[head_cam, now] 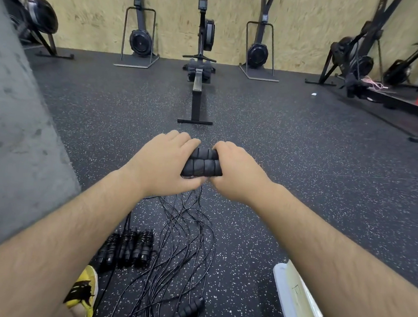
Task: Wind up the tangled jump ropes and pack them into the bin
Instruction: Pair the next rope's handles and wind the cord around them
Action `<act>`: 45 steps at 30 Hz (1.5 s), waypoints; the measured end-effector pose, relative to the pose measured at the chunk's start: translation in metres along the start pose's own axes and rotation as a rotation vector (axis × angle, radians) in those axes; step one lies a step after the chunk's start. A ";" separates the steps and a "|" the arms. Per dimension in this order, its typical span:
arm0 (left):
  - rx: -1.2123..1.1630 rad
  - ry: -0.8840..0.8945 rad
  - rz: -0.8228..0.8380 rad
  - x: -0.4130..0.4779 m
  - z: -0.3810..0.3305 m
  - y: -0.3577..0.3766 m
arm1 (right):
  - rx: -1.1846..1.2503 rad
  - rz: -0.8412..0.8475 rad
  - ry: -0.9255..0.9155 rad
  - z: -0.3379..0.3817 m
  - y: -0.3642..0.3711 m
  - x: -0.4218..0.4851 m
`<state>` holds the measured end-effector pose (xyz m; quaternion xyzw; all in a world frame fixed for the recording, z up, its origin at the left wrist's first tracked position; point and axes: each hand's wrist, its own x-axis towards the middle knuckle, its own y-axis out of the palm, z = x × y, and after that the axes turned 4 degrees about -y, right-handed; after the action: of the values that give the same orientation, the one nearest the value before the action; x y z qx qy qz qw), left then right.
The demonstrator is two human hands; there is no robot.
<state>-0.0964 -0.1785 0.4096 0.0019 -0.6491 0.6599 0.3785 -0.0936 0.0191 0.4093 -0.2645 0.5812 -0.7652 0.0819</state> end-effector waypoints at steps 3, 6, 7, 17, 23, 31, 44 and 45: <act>0.001 0.015 0.002 -0.001 -0.004 0.000 | 0.006 -0.025 0.000 0.002 -0.002 -0.001; -0.041 -0.058 0.083 0.000 -0.006 -0.004 | -0.008 -0.063 -0.022 0.005 -0.003 -0.002; -0.066 -0.079 0.105 0.000 -0.005 -0.006 | -0.003 -0.070 -0.026 0.006 -0.002 -0.002; -0.130 -0.142 -0.011 0.001 0.011 -0.021 | 0.893 -0.136 0.448 0.000 0.009 -0.006; -0.196 -0.139 -0.079 0.001 -0.003 -0.029 | 0.939 0.223 0.171 0.064 0.059 0.001; -0.217 -0.081 -0.133 -0.007 0.009 -0.040 | 1.026 0.334 0.087 0.095 0.060 0.007; -0.029 0.068 -0.148 -0.020 0.050 -0.028 | 1.226 0.187 0.419 0.024 -0.020 0.010; -0.020 0.072 -0.152 -0.020 0.047 -0.026 | 1.023 0.130 0.357 0.032 -0.017 0.007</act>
<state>-0.0923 -0.2319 0.4297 0.0235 -0.6395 0.6225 0.4506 -0.0803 -0.0052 0.4329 -0.0204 0.1547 -0.9767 0.1476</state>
